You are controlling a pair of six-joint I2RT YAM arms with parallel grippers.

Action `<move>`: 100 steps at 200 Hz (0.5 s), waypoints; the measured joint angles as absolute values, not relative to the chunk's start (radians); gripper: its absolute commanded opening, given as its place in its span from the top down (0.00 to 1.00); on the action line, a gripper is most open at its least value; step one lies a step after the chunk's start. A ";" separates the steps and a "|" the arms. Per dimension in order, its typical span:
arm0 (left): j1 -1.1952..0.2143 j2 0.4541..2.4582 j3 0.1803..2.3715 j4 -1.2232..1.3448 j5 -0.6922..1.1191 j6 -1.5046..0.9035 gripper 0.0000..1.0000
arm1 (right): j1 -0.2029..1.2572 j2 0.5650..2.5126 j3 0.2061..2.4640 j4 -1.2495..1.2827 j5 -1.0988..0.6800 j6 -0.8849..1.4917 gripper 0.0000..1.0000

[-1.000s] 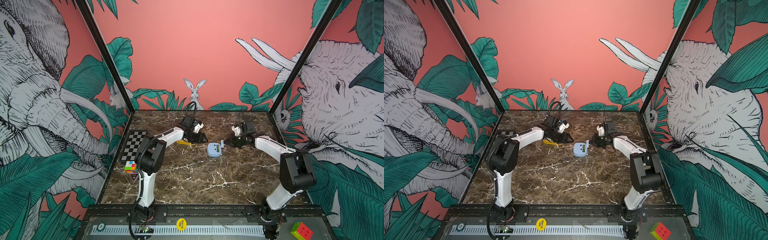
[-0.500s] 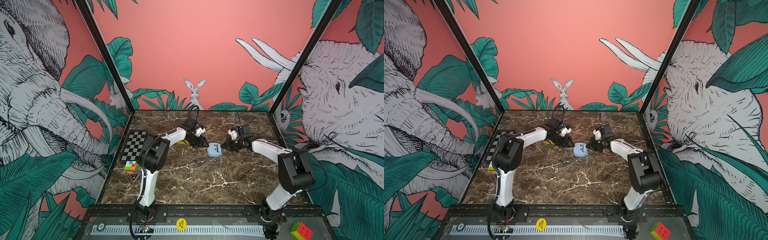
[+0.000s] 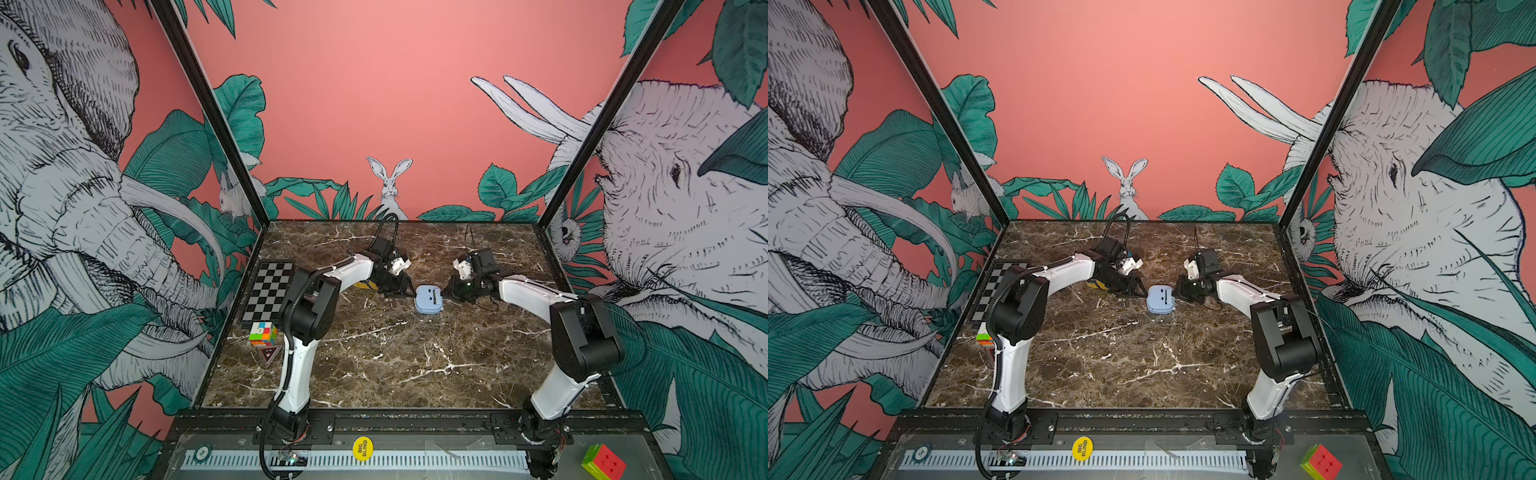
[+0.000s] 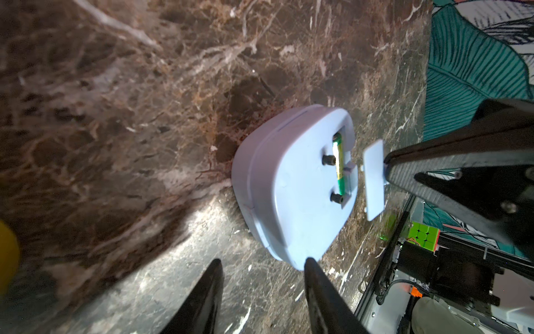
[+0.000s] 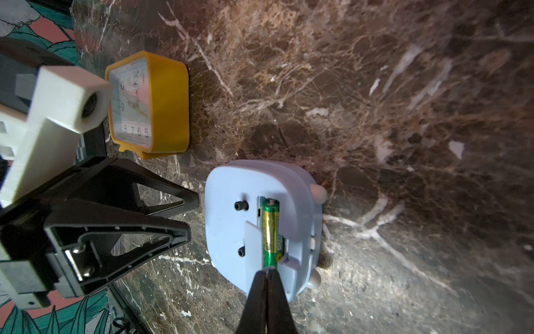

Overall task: Insert the battery into the alarm
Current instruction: Install the cover on the alarm.

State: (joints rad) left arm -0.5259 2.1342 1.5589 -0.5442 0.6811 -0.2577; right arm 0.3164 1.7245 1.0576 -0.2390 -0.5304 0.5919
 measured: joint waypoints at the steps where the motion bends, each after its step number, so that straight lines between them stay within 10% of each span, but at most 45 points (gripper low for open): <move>1: -0.526 2.134 1.559 -0.545 0.681 -0.258 0.50 | 0.316 1.726 1.058 -0.241 -0.530 0.591 1.00; 100: -0.533 2.166 1.615 -0.578 0.672 -0.244 0.48 | 0.324 1.753 1.082 -0.252 -0.505 0.583 1.00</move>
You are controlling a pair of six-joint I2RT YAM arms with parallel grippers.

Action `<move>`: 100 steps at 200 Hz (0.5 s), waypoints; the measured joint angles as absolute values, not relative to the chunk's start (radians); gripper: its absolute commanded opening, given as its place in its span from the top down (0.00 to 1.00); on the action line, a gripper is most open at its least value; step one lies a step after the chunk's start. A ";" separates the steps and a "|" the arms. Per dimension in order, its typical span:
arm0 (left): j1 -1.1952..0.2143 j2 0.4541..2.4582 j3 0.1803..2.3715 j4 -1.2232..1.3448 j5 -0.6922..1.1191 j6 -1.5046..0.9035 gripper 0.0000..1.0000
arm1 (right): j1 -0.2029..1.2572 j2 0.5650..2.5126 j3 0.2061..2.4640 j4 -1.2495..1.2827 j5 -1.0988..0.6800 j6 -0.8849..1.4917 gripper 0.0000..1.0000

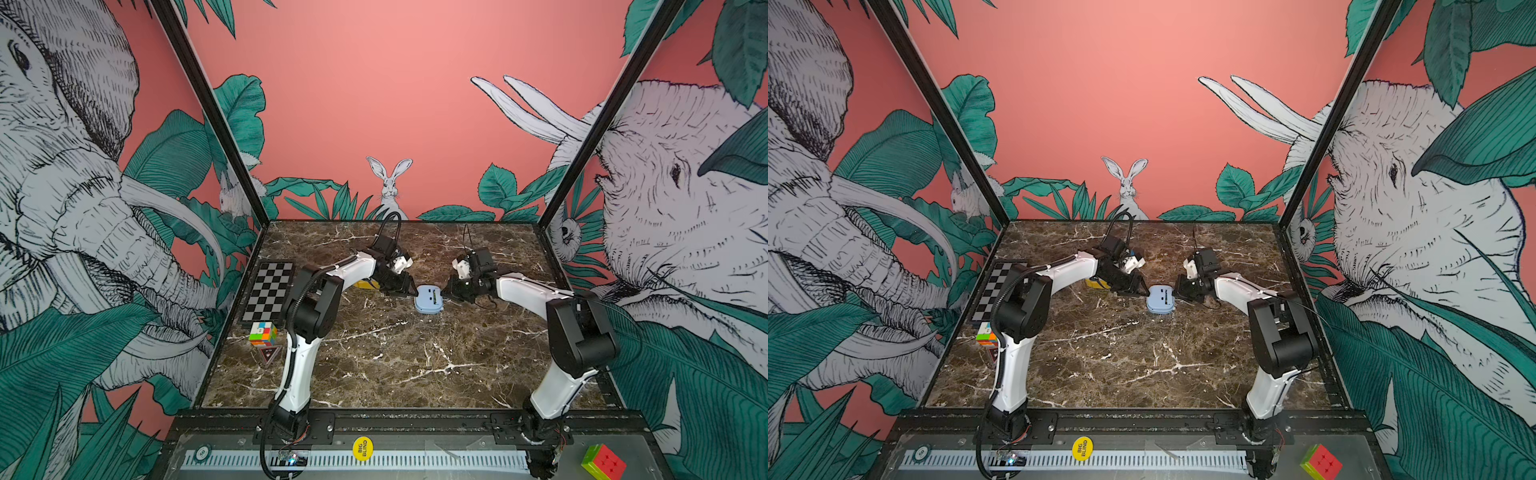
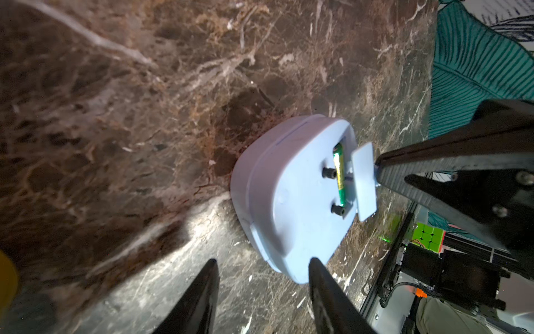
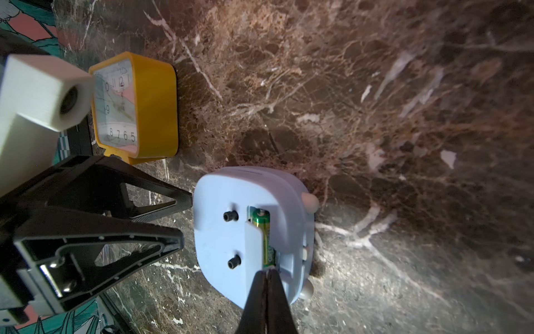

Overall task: Insert the battery into the alarm
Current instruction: Install the cover on the alarm.

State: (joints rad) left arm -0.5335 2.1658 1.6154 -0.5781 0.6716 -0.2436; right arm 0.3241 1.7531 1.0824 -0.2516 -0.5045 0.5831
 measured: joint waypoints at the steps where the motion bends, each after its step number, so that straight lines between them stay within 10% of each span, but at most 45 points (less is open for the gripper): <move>1: -0.533 2.166 1.616 -0.579 0.672 -0.243 0.48 | 0.324 1.753 1.082 -0.252 -0.505 0.583 1.00; 100: -0.534 2.180 1.621 -0.597 0.672 -0.237 0.49 | 0.337 1.765 1.082 -0.243 -0.475 0.600 1.00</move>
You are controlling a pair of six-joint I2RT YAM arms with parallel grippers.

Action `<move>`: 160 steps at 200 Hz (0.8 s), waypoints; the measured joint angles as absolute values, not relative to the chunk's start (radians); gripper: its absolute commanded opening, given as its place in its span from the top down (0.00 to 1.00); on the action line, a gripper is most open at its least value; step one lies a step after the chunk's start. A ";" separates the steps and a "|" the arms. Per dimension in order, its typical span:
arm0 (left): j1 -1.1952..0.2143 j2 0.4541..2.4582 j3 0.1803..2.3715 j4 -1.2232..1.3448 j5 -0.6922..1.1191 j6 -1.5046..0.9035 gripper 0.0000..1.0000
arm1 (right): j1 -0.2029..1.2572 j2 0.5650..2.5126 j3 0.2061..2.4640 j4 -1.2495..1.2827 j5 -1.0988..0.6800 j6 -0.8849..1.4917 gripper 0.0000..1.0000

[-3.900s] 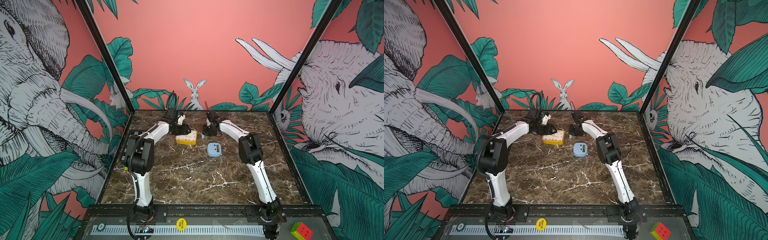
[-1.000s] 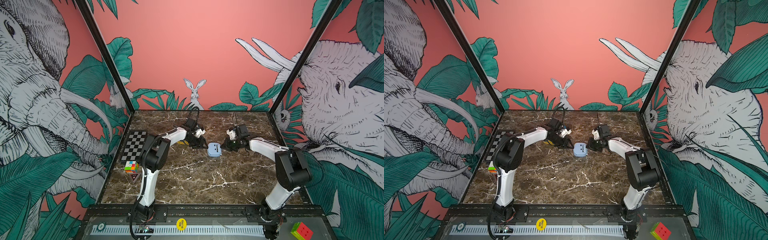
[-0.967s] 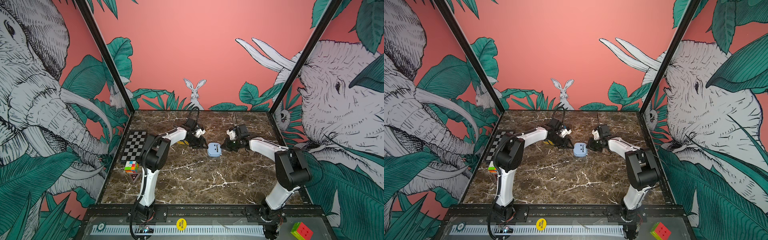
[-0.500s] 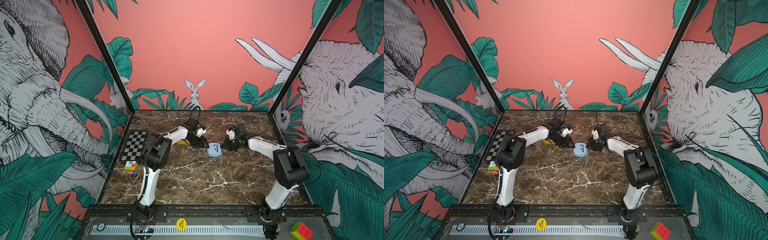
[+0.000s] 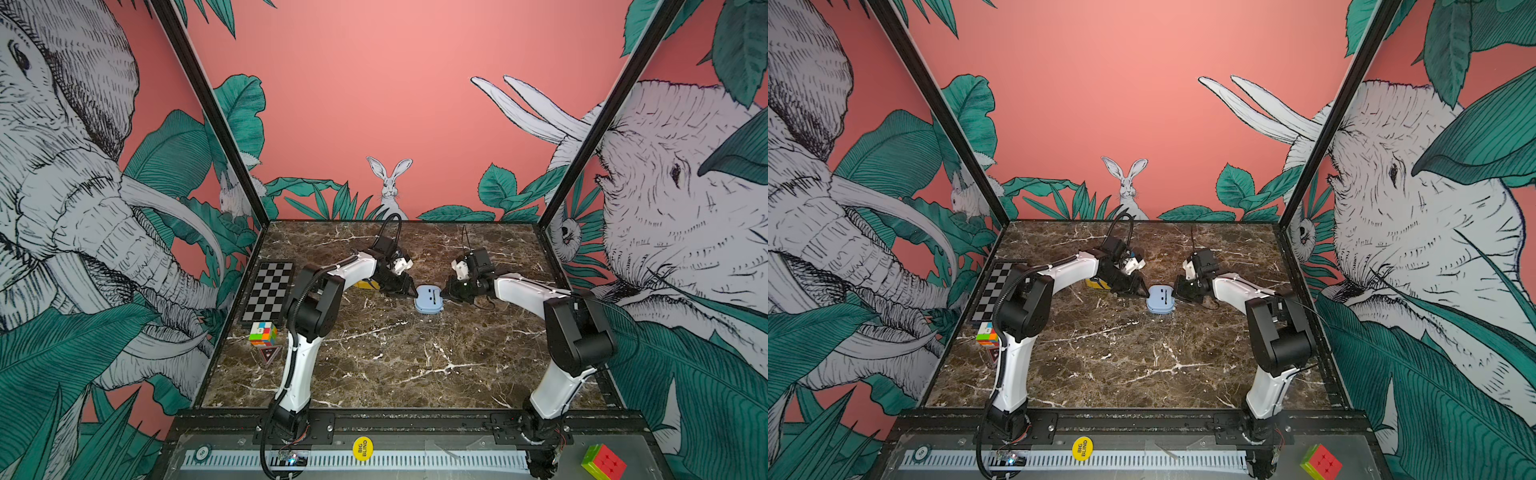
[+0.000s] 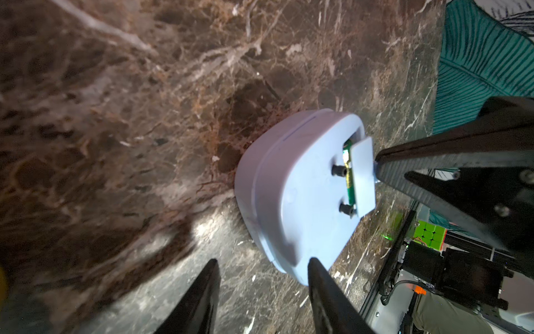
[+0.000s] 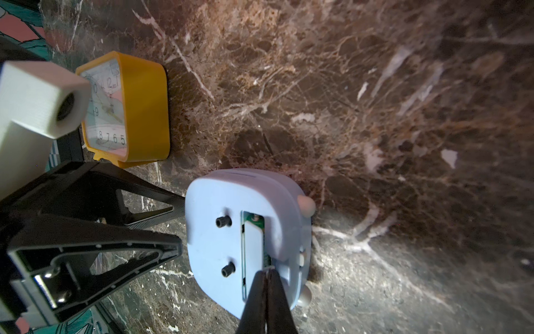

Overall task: Insert the battery into the alarm
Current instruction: Install the cover on the alarm.

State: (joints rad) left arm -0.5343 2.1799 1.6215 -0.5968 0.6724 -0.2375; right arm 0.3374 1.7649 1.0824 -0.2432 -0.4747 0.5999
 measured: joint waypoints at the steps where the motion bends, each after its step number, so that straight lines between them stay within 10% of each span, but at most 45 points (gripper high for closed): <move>1: -0.534 2.180 1.621 -0.597 0.672 -0.237 0.49 | 0.338 1.765 1.082 -0.243 -0.474 0.600 1.00; 160: -0.534 2.180 1.631 -0.632 0.681 -0.223 0.49 | 0.361 1.765 1.082 -0.203 -0.422 0.638 1.00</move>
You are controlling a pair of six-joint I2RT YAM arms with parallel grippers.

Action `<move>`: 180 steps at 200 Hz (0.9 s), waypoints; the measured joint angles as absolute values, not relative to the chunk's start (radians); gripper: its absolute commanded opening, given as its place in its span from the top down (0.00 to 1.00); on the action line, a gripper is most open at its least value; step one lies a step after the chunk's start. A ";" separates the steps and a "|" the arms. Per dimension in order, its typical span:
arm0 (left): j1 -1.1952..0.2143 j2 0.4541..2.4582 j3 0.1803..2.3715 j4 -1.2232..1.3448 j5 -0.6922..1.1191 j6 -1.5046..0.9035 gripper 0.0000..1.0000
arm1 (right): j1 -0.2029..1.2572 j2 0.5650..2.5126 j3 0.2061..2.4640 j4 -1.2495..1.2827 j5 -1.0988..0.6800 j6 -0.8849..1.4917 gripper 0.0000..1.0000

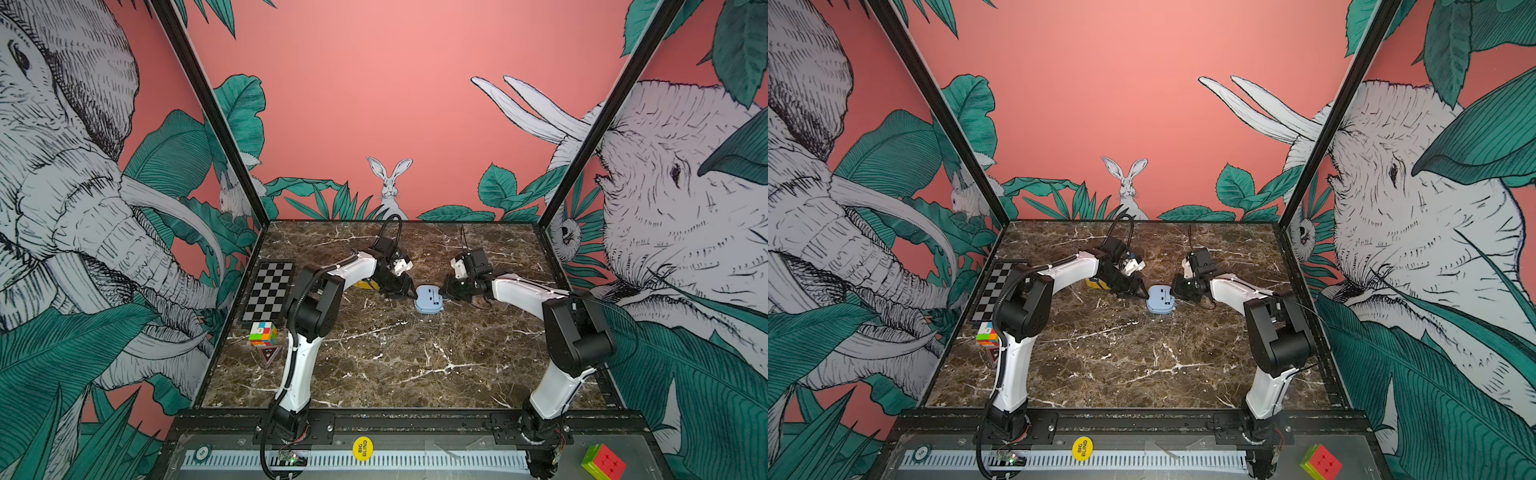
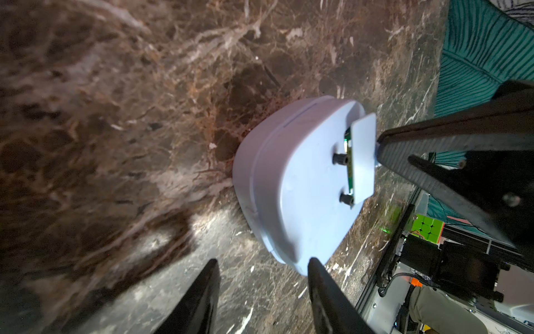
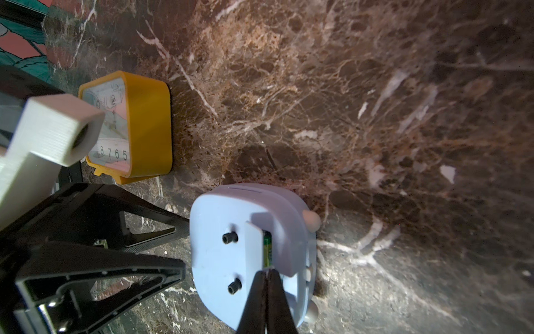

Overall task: Insert the battery into the alarm
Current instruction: Install the cover on the alarm.

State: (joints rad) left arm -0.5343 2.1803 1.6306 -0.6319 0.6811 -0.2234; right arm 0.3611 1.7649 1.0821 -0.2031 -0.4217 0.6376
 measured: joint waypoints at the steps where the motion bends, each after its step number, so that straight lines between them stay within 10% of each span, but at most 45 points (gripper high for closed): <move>1: -0.534 2.180 1.631 -0.632 0.681 -0.224 0.49 | 0.361 1.765 1.082 -0.204 -0.422 0.637 1.00; 180: -0.534 2.181 1.637 -0.641 0.696 -0.223 0.49 | 0.369 1.787 1.118 -0.247 -0.419 0.617 1.00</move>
